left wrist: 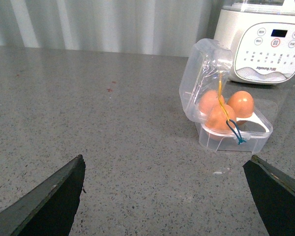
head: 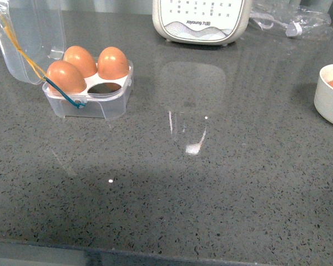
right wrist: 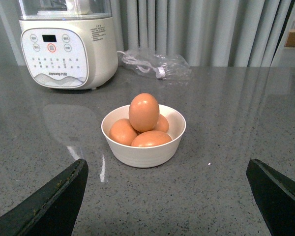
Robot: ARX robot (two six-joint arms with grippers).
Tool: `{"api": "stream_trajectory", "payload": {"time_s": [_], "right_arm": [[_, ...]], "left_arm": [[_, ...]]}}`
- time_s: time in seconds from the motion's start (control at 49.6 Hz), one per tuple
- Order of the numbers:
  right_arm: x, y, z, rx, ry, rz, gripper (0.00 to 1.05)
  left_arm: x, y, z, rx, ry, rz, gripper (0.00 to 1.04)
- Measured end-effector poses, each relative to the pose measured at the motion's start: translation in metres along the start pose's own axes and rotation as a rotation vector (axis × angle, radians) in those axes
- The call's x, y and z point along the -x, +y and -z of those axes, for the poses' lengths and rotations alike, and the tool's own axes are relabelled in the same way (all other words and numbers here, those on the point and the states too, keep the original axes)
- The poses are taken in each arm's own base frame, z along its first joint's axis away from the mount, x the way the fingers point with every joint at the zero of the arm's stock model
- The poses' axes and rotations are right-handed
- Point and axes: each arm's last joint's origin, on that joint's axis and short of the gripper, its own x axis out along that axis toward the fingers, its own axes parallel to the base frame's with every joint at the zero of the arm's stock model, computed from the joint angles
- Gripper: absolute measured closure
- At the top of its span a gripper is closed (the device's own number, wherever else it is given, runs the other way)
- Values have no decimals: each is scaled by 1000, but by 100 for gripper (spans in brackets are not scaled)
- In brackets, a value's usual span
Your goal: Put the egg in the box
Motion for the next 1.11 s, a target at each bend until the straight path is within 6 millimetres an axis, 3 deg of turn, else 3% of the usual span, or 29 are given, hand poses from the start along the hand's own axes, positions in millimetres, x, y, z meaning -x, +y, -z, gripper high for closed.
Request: {"api": "stream_trajectory", "payload": {"time_s": [1.108], "right_arm": [[0, 0, 0, 0, 0, 0, 7]], "left_arm": [[0, 0, 0, 0, 0, 0, 7]]}}
